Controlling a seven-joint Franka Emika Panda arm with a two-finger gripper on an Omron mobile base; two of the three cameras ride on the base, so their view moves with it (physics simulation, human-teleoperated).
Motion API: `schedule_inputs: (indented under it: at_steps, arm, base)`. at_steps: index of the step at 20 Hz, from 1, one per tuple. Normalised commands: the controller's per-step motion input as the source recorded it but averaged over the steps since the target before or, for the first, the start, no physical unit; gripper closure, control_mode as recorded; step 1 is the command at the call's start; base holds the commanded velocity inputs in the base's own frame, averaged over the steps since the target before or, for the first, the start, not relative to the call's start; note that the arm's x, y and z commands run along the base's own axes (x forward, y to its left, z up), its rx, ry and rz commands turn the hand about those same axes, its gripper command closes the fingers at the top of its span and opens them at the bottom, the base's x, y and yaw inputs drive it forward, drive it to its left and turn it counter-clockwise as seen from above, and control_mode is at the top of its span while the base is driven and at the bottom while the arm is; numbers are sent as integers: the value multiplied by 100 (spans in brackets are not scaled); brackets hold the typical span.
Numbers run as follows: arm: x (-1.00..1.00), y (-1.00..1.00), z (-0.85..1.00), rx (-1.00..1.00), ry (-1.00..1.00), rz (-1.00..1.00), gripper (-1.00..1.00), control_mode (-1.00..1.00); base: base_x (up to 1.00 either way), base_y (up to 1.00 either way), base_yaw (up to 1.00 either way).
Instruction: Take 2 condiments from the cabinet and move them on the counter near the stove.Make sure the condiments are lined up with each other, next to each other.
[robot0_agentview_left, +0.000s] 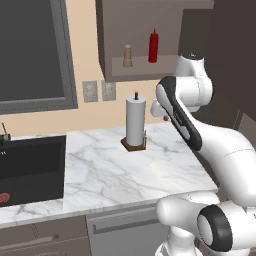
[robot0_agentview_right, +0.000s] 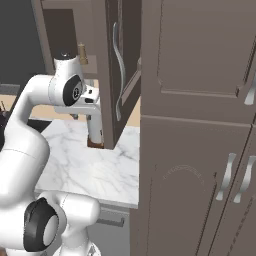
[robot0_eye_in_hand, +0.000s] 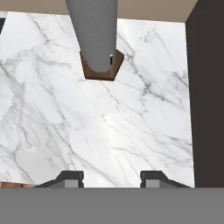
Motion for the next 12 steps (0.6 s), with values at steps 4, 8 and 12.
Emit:
schedule_inputs:
  at_steps: [4, 8, 12]
  arm:
    - [0, -5, 2, 0, -3, 0, -100, -100]
    - [-10, 0, 33, 0, -24, 0, -100, -100]
    - [0, 0, 50, 0, -24, 0, -100, -100]
  base:
    - [0, 0, 0]
    - [0, 0, 0]
    - [0, 0, 0]
